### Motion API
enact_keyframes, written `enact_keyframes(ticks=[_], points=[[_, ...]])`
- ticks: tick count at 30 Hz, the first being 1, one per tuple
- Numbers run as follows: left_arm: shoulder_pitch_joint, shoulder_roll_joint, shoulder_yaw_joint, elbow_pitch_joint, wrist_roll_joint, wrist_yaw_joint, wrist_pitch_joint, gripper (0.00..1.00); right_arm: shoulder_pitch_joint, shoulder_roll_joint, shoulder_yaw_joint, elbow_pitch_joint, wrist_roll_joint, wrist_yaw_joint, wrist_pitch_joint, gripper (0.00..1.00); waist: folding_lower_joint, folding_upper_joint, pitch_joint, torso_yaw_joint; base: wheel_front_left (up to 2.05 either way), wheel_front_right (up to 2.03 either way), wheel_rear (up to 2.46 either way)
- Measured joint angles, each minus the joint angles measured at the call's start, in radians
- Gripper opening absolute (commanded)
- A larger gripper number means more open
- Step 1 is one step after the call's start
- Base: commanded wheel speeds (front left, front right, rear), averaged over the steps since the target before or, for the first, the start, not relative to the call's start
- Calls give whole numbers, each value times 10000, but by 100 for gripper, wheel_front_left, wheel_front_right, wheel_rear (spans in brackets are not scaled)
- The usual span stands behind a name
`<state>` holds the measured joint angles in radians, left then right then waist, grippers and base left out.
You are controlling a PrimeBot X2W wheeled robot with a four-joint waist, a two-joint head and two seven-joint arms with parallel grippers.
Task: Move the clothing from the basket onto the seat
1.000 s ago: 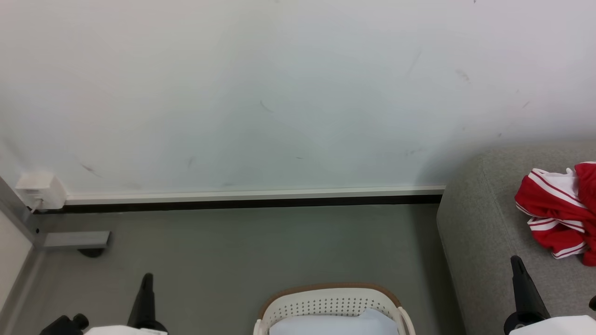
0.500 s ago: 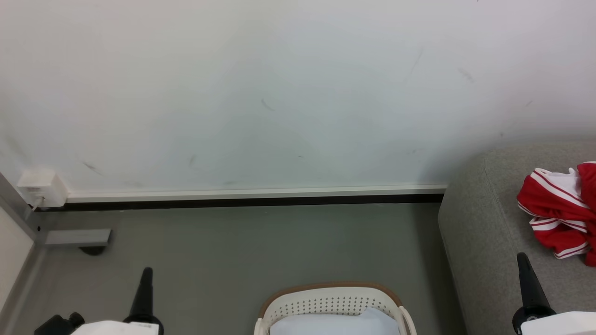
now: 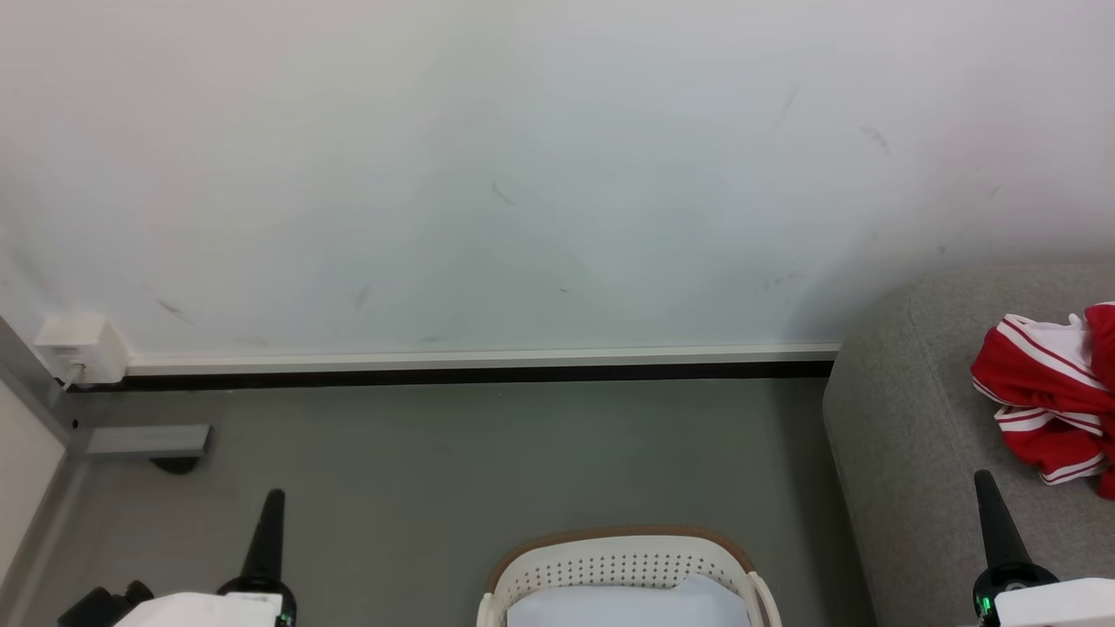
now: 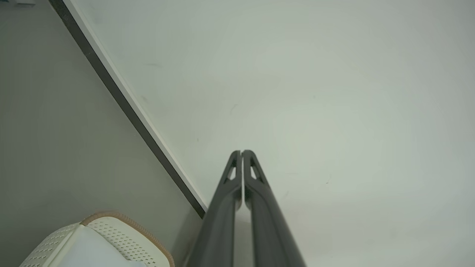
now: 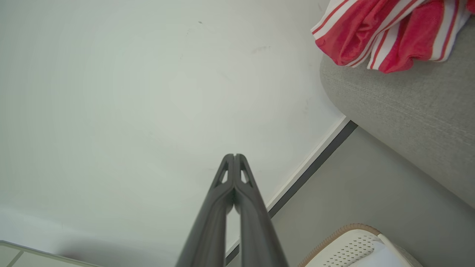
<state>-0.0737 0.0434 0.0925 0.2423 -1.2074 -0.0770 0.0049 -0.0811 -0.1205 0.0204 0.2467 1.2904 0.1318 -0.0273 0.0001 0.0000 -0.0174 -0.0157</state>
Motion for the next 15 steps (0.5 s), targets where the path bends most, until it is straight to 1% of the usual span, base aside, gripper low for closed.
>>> enact_keyframes(ticks=[15], points=[[-97, 6, 69, -157, -1310, -2, 378, 0, -110, 36, -203, 17, 1262, 0, 268, 0, -1, -1, 45, 44, 0, 0, 0]])
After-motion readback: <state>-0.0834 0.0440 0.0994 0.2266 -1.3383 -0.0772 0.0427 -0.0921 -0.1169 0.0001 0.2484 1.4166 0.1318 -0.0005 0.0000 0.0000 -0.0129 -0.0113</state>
